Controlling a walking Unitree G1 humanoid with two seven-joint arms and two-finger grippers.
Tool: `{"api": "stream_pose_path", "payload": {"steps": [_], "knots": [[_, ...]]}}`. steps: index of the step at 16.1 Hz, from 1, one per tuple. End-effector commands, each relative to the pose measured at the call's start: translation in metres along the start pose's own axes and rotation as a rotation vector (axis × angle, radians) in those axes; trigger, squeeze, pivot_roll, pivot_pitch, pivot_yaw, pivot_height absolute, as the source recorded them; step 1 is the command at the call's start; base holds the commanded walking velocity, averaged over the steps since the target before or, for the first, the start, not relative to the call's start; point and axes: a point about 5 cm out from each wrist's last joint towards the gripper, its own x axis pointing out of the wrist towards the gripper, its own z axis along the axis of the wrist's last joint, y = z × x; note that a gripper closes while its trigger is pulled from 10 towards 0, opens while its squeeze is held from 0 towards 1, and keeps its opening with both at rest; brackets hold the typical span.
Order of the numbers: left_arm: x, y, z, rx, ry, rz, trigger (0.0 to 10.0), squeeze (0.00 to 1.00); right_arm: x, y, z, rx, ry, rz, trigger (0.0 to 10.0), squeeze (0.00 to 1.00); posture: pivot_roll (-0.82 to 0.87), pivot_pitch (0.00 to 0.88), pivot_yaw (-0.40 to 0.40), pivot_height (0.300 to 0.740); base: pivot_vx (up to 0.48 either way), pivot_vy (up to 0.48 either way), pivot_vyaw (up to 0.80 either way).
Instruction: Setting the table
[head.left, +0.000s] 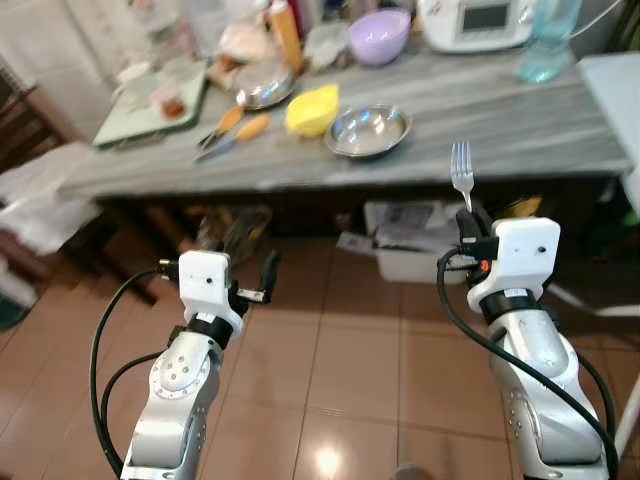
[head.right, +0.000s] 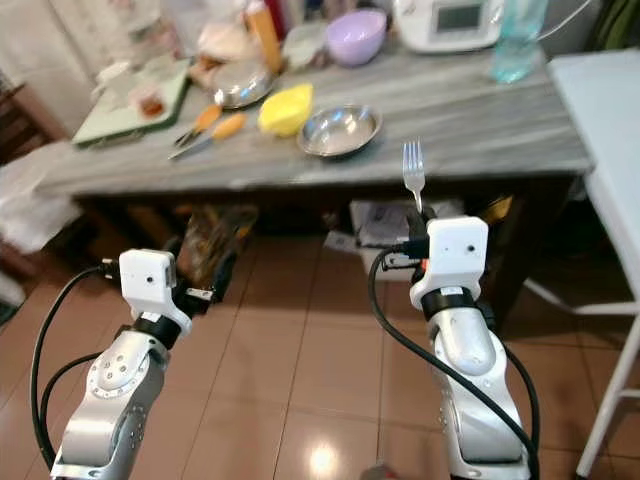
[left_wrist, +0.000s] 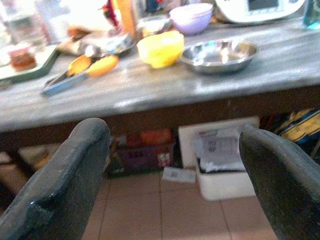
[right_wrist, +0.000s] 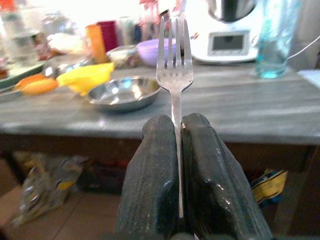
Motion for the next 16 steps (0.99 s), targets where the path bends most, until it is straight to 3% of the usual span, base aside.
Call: {"api": "stream_pose_path", "payload": {"steps": [1, 16], "knots": [[-0.0046, 0.0098, 0.0004, 0.027, 0.007, 0.026, 10.0, 0.00, -0.0005, 0.0074, 0.0039, 0.024, -0.018, 0.018, 10.0, 0.00, -0.25, 0.156, 0.199, 0.740, 0.352, 0.000, -0.50], [-0.0066, 0.0049, -0.0028, 0.019, 0.028, 0.010, 10.0, 0.00, -0.0024, 0.0085, 0.0020, 0.013, -0.005, 0.022, 10.0, 0.00, -0.25, 0.164, 0.199, 0.740, 0.344, 0.000, -0.03]]}}
